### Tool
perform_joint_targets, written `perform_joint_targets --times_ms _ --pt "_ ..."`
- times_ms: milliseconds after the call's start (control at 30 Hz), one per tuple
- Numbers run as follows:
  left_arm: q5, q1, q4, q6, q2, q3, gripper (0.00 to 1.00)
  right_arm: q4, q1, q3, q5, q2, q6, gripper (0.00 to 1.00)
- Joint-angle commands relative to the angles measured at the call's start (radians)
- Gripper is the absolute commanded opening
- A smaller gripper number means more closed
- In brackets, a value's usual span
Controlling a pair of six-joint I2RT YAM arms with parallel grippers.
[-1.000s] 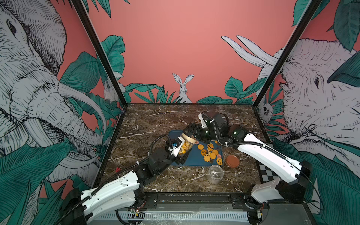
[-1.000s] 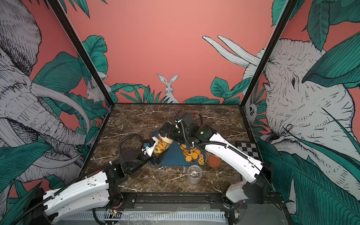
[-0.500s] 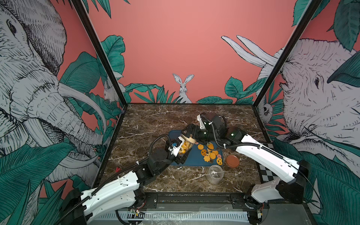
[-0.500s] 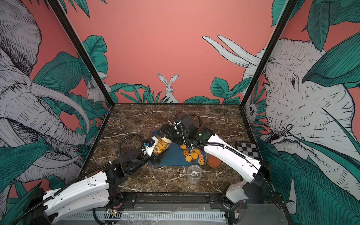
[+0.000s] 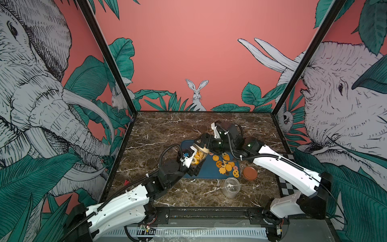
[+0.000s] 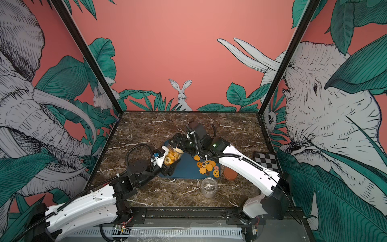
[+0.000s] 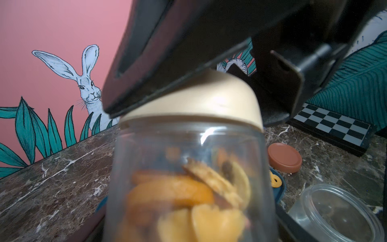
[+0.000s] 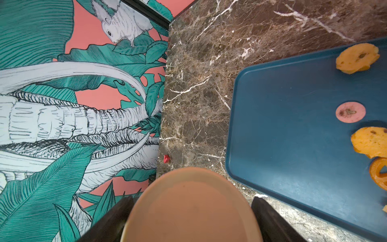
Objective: Pour the cookies out of the jar
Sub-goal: Unscrew the lid from the jar.
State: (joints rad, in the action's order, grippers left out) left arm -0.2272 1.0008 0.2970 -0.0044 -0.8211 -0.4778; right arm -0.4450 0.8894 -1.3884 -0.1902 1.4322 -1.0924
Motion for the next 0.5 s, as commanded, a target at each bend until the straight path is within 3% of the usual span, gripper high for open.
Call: perform_joint_targets --times_ms 0,100,167,300,467 --pt "0.051 -0.001 0.141 -0.079 0.033 -0.045 0.0 0.136 -0.002 0.028 -0.06 -0.031 0.058 0.34" --pt "0.169 -0.019 0.224 -0.18 0.035 -0.023 0.0 0.219 -0.013 0.055 -0.153 -0.051 0.174 0.28" --pt "0.303 -0.075 0.305 -0.295 0.028 -0.004 0.0 0.179 -0.018 0.046 -0.172 -0.063 0.279 0.17" --pt "0.538 -0.207 0.567 -0.558 -0.024 0.059 0.0 0.172 -0.029 0.068 -0.253 -0.099 0.408 0.14" --pt "0.725 -0.222 0.666 -0.63 -0.067 0.051 0.0 0.247 -0.069 0.129 -0.386 -0.145 0.455 0.13"
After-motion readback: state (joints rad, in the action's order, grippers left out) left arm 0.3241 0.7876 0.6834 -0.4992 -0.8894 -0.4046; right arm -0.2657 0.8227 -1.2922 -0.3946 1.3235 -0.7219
